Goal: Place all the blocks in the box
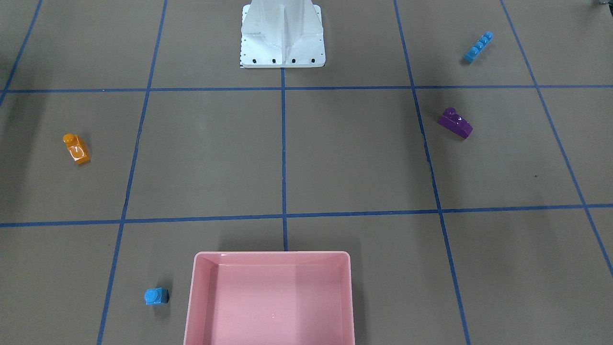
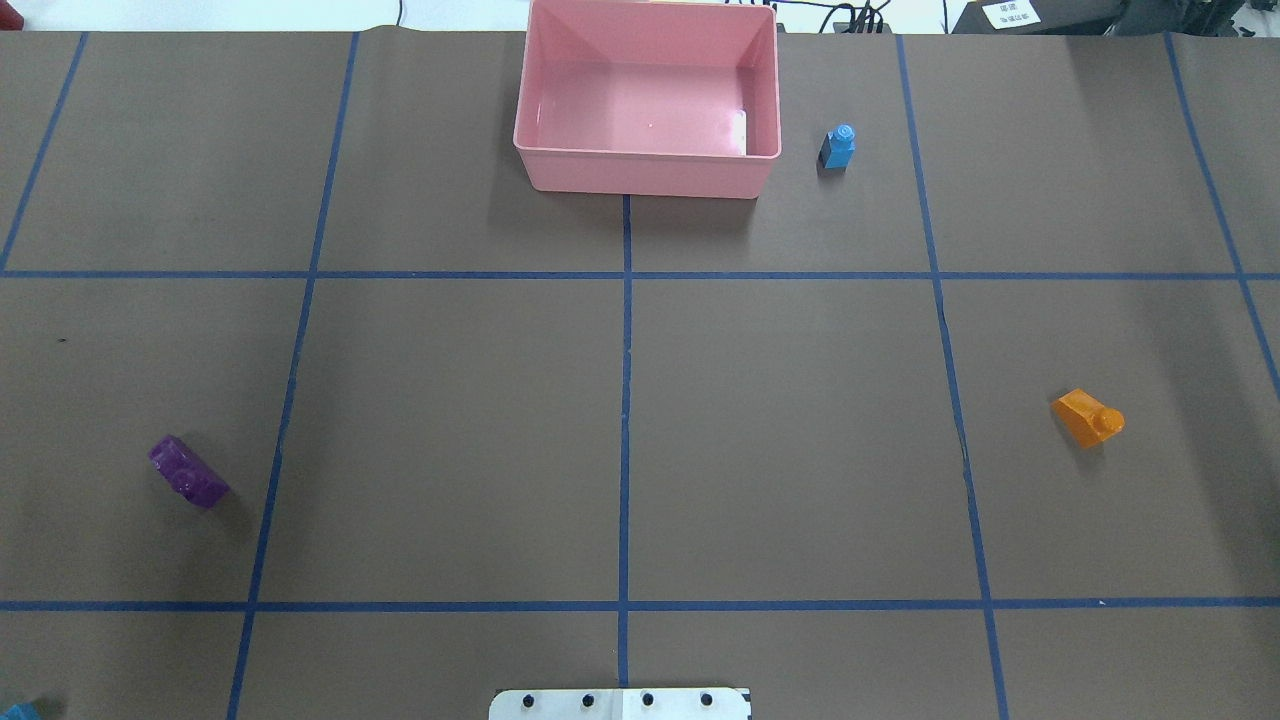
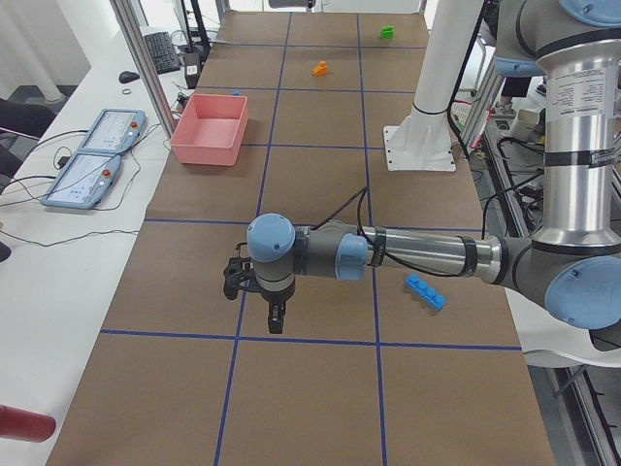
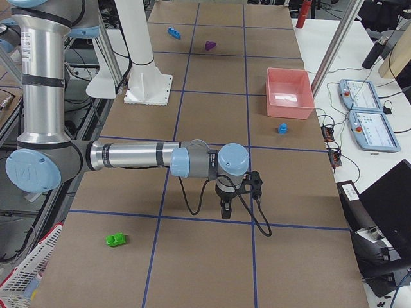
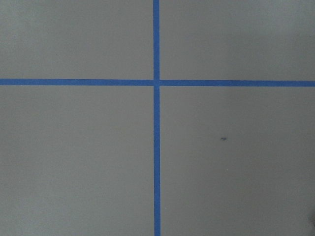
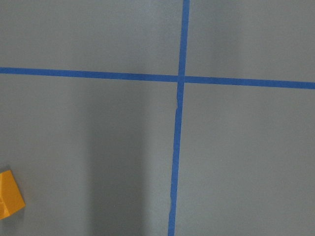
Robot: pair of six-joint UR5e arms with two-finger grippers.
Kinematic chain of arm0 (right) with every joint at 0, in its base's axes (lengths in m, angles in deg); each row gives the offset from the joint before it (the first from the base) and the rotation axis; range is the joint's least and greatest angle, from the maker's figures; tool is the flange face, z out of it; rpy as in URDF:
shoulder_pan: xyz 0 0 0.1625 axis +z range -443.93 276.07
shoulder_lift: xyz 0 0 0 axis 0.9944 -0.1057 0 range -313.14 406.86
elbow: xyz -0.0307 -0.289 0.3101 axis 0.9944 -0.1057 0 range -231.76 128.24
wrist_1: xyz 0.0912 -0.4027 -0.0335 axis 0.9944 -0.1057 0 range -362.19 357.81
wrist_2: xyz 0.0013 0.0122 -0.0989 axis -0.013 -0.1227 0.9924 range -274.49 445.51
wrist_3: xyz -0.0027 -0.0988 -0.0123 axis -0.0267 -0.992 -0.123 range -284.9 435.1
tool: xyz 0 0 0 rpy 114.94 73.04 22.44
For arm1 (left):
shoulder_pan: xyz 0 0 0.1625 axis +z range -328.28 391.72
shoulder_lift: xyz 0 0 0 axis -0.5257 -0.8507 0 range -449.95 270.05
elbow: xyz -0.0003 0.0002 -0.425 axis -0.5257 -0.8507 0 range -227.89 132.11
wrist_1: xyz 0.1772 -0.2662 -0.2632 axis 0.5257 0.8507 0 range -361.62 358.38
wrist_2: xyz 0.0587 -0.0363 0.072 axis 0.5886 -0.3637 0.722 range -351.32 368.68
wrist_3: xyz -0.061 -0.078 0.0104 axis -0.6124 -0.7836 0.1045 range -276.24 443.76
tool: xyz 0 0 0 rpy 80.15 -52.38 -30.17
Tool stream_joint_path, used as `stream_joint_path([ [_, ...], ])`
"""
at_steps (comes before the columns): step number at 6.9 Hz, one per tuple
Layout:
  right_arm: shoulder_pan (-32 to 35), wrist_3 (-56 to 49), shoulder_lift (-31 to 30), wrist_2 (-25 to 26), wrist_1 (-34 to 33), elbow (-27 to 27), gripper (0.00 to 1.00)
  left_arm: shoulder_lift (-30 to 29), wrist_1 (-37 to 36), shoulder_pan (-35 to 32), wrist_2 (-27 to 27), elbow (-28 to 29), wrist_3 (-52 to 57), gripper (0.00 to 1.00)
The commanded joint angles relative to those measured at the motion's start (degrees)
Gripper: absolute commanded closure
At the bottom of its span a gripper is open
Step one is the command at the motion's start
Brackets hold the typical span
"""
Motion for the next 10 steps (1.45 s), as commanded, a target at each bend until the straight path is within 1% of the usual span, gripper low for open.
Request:
stream_joint_path([
  [1, 0.1, -0.1, 0.1, 0.0, 0.0, 0.2, 0.00, 0.0, 0.0, -0.1, 0.0, -0.4, 0.0, 0.00],
  [2, 0.0, 0.3, 0.2, -0.1, 0.0, 0.0, 0.00, -0.2, 0.2, -0.1, 0.2, -0.5, 0.0, 0.00],
  [3, -0.8, 0.7, 1.8, -0.2, -0.1, 0.3, 0.00, -0.6, 0.1, -0.1, 1.4, -0.6, 0.2, 0.00],
  [5, -6.0, 0.6, 3.7, 0.2, 1.3, 0.7, 0.00, -2.4, 0.5, 0.2, 1.0, -1.6, 0.5, 0.00],
  [6, -8.1, 1.6, 6.5, 0.2, 3.9, 1.1, 0.00, -2.6, 1.0, 0.3, 0.8, -2.2, 0.2, 0.00],
  [7, -10.9, 4.9, 9.8, 0.1, 2.9, 2.0, 0.00, -2.6, 2.3, 0.3, 1.3, -2.9, 0.0, 0.00],
  [8, -15.9, 10.8, 9.8, 0.0, 3.7, 2.5, 0.00, -2.9, 2.1, 0.3, 0.5, -3.3, -0.6, 0.00],
  [9, -22.2, 12.0, 9.7, 2.0, 7.2, 4.7, 0.00, -3.0, 2.6, 0.4, 0.4, -3.4, -2.2, 0.00],
  [10, -27.5, 12.1, 9.8, 6.3, 9.6, 5.5, 0.00, -3.2, 2.8, 2.4, 0.2, -3.6, -2.6, 0.00],
])
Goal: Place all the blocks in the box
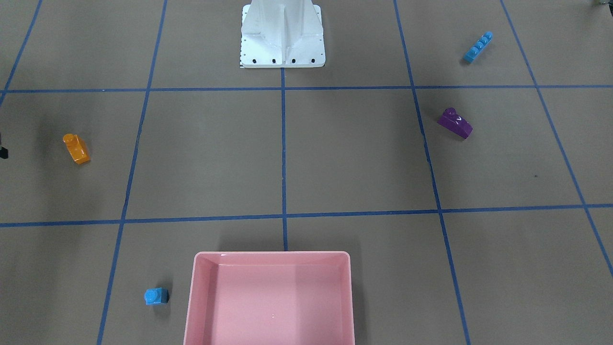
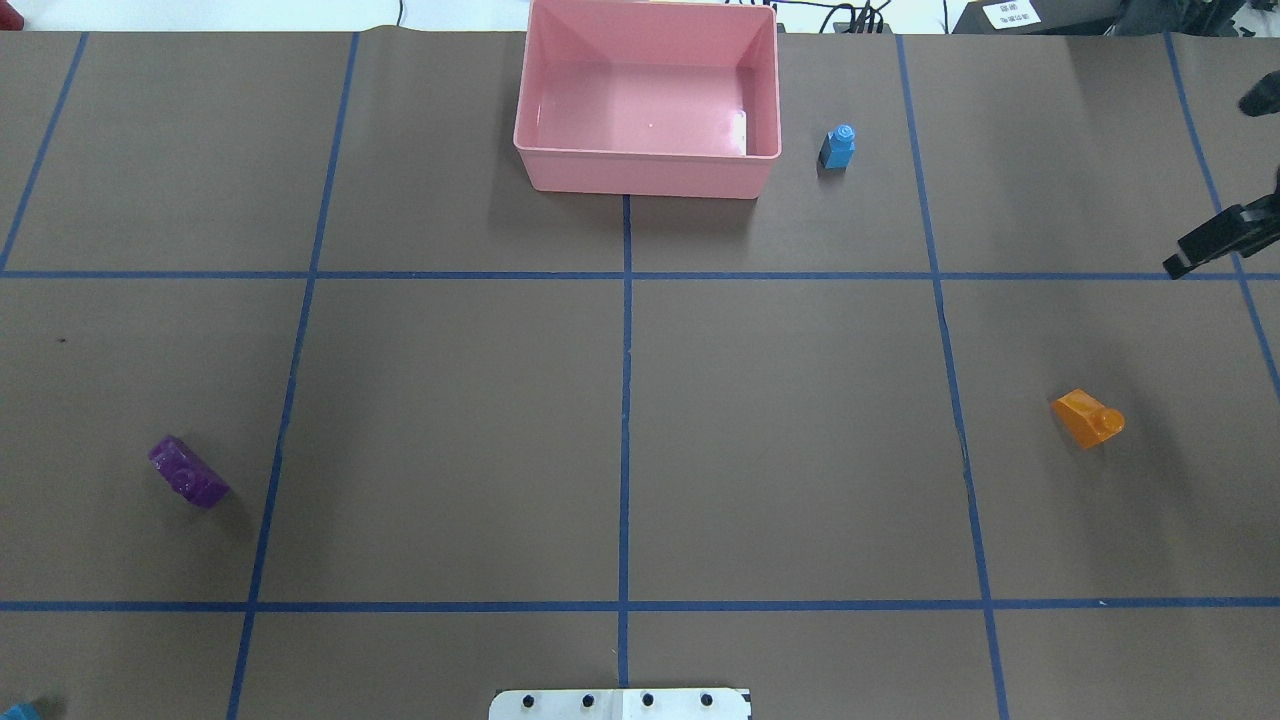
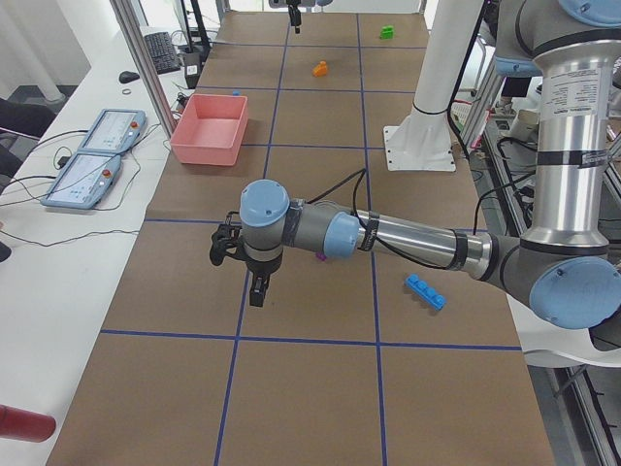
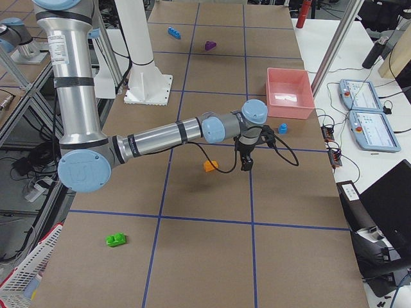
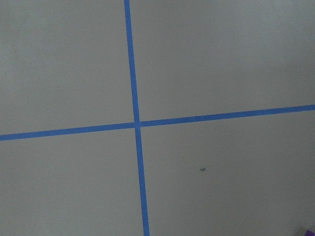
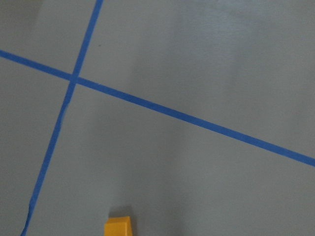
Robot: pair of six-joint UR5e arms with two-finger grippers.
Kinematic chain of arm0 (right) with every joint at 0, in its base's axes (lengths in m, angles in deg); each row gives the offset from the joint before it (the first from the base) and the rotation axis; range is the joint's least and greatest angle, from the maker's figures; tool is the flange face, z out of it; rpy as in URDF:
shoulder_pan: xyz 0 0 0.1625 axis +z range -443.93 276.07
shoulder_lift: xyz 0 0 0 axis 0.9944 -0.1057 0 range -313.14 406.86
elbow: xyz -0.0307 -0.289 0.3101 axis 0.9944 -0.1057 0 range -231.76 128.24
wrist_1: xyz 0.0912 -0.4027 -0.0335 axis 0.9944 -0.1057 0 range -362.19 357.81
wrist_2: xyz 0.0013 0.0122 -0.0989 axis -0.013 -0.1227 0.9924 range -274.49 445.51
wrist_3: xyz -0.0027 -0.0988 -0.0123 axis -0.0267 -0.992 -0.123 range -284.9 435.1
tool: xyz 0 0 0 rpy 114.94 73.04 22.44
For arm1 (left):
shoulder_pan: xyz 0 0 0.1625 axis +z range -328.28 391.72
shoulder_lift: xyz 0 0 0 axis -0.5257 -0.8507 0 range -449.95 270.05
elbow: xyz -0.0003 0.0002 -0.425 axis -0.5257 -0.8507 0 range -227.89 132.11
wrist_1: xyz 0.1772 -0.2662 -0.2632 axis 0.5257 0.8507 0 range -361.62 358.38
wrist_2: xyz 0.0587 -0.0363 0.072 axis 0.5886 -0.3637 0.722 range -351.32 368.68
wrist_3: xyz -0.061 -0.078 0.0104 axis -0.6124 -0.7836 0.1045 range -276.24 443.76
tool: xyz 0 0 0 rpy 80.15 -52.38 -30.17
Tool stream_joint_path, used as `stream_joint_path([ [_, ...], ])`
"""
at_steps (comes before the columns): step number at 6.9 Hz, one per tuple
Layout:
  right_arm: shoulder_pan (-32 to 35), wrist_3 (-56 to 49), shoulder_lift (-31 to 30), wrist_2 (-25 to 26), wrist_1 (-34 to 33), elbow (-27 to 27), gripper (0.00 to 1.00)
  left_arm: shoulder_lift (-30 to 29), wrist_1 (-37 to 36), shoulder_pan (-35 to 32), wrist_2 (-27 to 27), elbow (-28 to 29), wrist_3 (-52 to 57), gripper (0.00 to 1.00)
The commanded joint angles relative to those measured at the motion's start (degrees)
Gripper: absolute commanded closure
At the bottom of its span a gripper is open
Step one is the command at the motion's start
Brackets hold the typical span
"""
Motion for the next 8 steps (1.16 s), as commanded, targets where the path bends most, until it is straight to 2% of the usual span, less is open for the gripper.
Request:
stream_joint_path([
  [1, -10.0, 1.4, 0.3, 4.4, 3.7, 1.4, 0.00, -0.2, 0.3, 4.9, 0.2, -1.4, -5.6, 0.00],
  [3, -16.5, 1.4, -1.4, 9.4, 3.7, 0.7, 0.00, 0.3, 0.3, 5.1, 0.3, -3.6, -7.3, 0.00],
  [6, -17.5, 0.7, -5.3, 8.8, 3.6, -0.2, 0.00, 0.3, 0.3, 5.1, -0.2, -4.4, -7.3, 0.00],
  [8, -17.9, 1.1, -5.0, 8.6, 3.0, -2.0, 0.01, 0.5, 0.3, 5.2, -0.3, -5.0, -7.3, 0.00],
])
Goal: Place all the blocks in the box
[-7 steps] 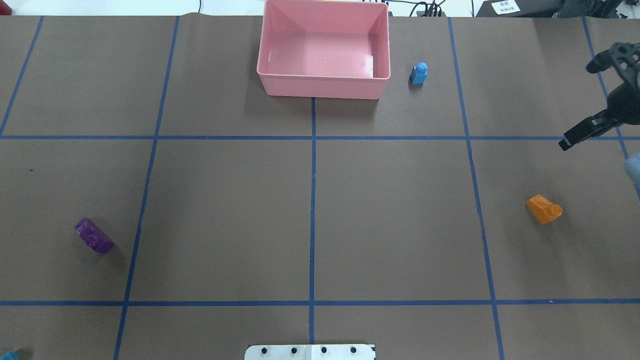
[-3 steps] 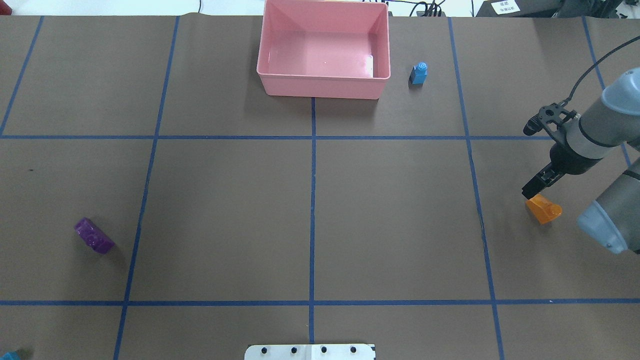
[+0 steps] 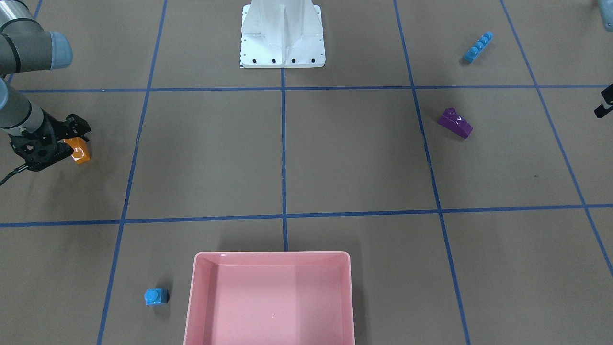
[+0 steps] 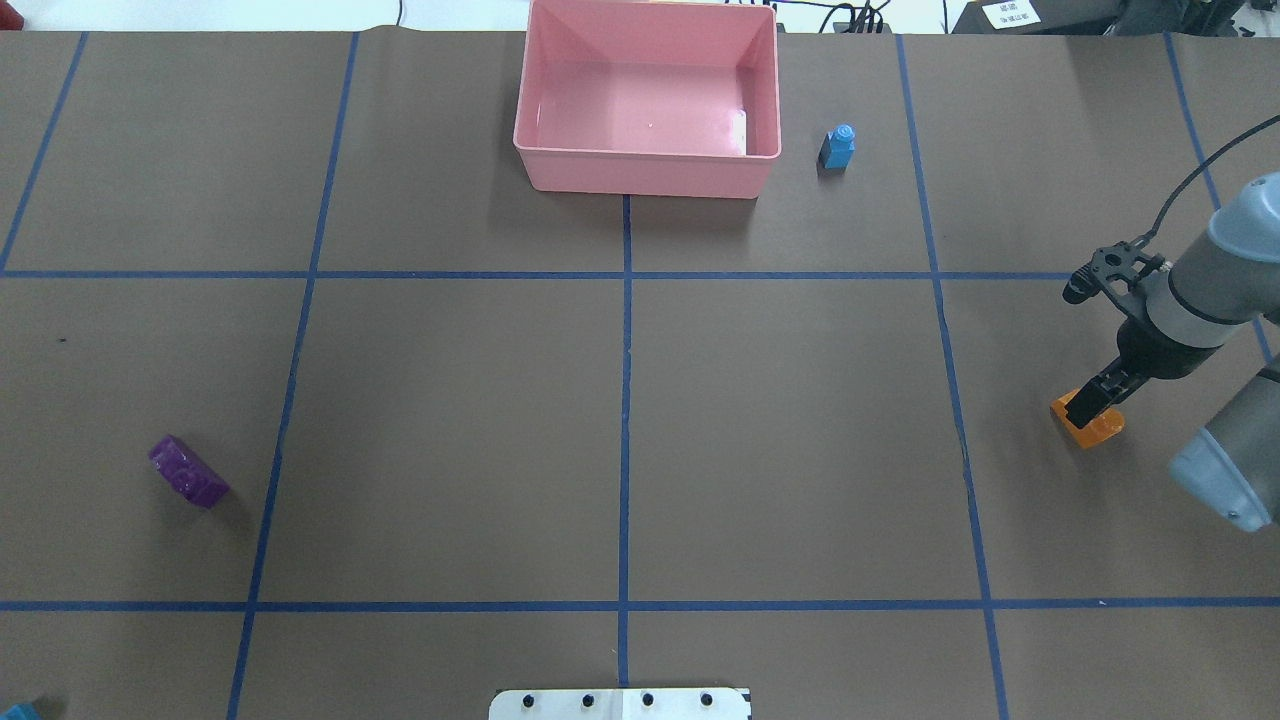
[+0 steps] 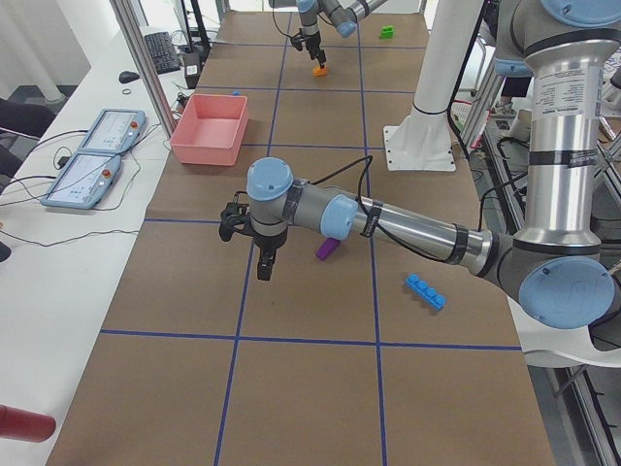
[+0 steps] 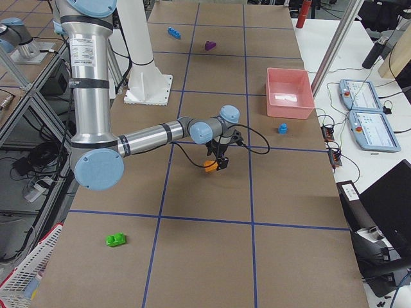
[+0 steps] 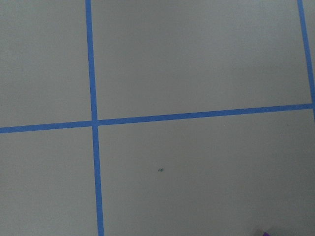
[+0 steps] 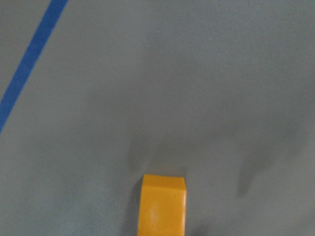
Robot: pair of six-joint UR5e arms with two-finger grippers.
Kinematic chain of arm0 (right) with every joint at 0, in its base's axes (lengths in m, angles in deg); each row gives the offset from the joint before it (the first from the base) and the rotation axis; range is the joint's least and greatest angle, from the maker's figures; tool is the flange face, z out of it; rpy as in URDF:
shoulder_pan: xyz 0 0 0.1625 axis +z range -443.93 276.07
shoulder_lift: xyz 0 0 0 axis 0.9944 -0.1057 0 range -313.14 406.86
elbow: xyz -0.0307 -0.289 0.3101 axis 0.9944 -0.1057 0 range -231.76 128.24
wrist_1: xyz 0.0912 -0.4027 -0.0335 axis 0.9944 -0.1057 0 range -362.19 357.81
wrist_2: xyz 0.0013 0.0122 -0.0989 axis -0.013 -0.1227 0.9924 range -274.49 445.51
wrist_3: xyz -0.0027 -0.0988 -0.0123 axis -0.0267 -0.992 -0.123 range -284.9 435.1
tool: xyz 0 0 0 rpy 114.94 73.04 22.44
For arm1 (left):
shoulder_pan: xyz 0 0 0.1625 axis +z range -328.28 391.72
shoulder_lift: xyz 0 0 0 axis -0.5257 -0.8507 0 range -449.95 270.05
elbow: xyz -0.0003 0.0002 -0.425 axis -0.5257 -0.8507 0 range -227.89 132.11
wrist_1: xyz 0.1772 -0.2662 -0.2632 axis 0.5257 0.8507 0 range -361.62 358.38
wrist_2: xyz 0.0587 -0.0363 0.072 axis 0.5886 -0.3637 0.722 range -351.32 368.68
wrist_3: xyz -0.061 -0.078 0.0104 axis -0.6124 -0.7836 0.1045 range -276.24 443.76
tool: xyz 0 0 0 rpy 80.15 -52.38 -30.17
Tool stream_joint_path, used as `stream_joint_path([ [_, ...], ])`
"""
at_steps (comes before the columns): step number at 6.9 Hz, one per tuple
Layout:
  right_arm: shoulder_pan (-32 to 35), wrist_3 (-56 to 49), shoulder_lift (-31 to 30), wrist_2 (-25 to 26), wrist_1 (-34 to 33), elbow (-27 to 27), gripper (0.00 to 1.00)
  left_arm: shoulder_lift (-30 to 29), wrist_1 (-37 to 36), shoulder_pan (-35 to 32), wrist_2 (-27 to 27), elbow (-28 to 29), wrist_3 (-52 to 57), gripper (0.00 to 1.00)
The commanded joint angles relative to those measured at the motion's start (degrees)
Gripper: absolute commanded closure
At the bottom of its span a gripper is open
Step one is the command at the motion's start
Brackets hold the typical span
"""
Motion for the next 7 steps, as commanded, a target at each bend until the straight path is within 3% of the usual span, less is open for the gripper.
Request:
stream_joint_path([
  [1, -0.9, 0.8, 0.1, -0.2, -0.3, -1.3, 0.04, 0.0, 0.1, 0.1, 0.0, -0.4, 0.0, 0.00],
  [3, -0.9, 0.9, 0.5, -3.5, -0.7, -1.3, 0.03, 0.0, 0.0, 0.1, 0.0, -0.5, 0.0, 0.00],
  [4, -0.8, 2.8, 0.2, -3.6, -0.8, -1.3, 0.10, 0.0, 0.0, 0.1, -0.1, -1.0, -0.1, 0.00],
  [6, -0.8, 9.3, -0.2, -3.7, -0.7, -1.0, 0.88, 0.0, 0.0, 0.1, -0.1, -1.6, -0.1, 0.00],
  [7, -0.6, 9.3, -0.3, -3.7, -0.8, -0.8, 1.00, -0.2, 0.1, 0.2, -0.1, -1.7, -0.2, 0.00],
])
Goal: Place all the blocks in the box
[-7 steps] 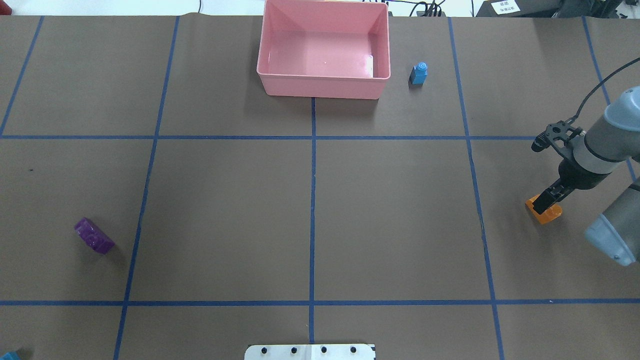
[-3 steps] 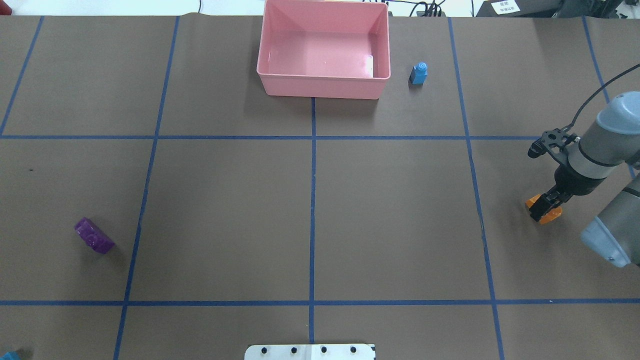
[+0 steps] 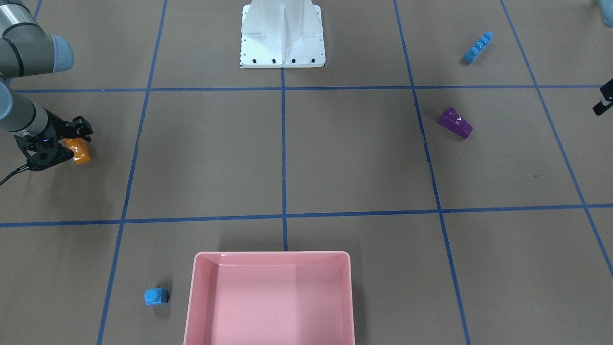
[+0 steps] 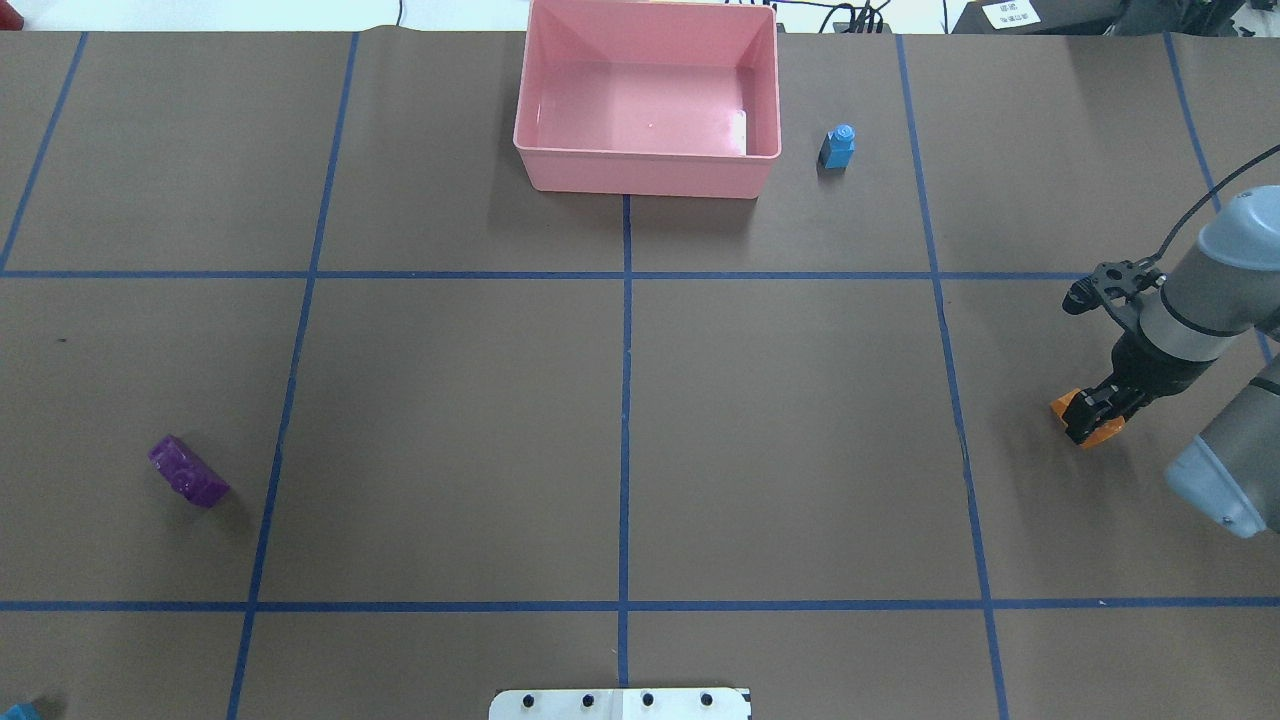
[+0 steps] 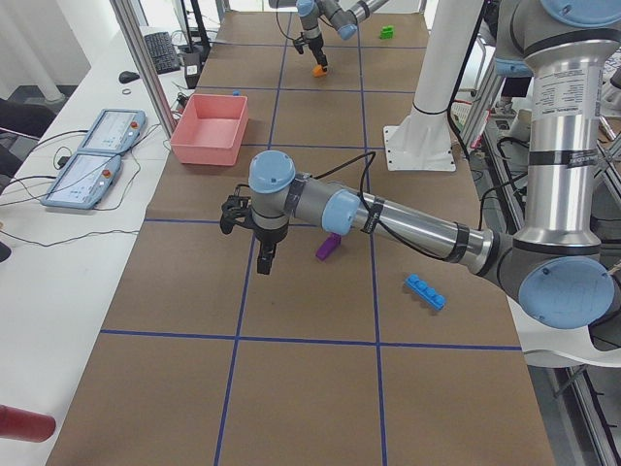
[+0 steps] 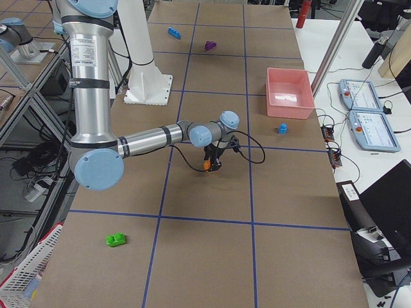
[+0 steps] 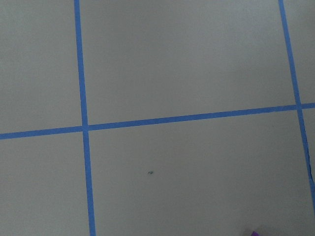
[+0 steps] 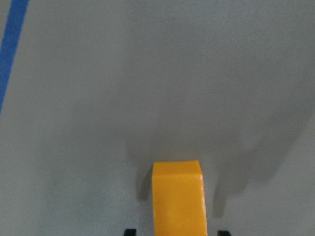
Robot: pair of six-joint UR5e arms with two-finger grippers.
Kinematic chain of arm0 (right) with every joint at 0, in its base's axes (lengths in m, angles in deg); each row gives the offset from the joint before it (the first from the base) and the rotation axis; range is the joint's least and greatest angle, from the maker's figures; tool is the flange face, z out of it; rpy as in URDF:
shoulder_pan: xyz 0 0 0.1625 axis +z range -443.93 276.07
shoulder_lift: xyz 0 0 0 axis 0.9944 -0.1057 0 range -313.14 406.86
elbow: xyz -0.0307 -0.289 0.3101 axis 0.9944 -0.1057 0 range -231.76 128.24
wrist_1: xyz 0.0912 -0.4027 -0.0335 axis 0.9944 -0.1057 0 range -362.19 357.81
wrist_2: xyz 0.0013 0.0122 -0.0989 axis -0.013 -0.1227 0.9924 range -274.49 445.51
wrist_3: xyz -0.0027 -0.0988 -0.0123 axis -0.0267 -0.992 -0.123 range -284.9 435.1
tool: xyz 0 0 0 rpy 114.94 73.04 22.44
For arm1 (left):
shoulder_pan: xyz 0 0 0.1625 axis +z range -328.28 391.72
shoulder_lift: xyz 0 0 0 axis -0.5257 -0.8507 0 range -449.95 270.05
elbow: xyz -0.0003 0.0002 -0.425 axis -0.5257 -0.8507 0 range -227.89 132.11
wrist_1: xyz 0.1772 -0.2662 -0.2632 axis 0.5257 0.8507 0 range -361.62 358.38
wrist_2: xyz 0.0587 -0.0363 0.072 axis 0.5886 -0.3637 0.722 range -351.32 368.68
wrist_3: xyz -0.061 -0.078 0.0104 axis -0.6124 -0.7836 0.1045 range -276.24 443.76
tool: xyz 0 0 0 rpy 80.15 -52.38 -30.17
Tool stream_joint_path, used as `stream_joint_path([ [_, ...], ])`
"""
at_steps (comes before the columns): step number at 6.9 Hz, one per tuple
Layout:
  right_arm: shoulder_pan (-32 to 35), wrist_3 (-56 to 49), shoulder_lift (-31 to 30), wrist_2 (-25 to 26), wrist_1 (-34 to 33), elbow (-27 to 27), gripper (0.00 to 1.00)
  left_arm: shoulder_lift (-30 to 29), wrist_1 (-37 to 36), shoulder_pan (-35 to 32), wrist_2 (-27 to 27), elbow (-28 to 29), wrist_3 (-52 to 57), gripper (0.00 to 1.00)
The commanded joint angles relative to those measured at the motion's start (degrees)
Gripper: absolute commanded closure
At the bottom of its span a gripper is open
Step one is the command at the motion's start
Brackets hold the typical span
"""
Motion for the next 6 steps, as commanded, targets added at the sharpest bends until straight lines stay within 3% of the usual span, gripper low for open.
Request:
stream_joint_path([
  [1, 0.6, 1.2, -0.1, 0.0, -0.1, 0.4, 1.00, -0.2, 0.2, 0.5, -0.1, -0.7, -0.1, 0.00],
  [3, 5.7, 1.1, -0.8, 0.0, -0.2, 3.9, 1.00, -0.5, 0.5, 4.2, 0.1, -3.0, 0.1, 0.00],
  [6, 12.7, 1.2, -1.1, -0.4, 0.0, 7.5, 1.00, 0.1, 1.2, 15.2, 0.4, -9.9, -3.3, 0.00],
])
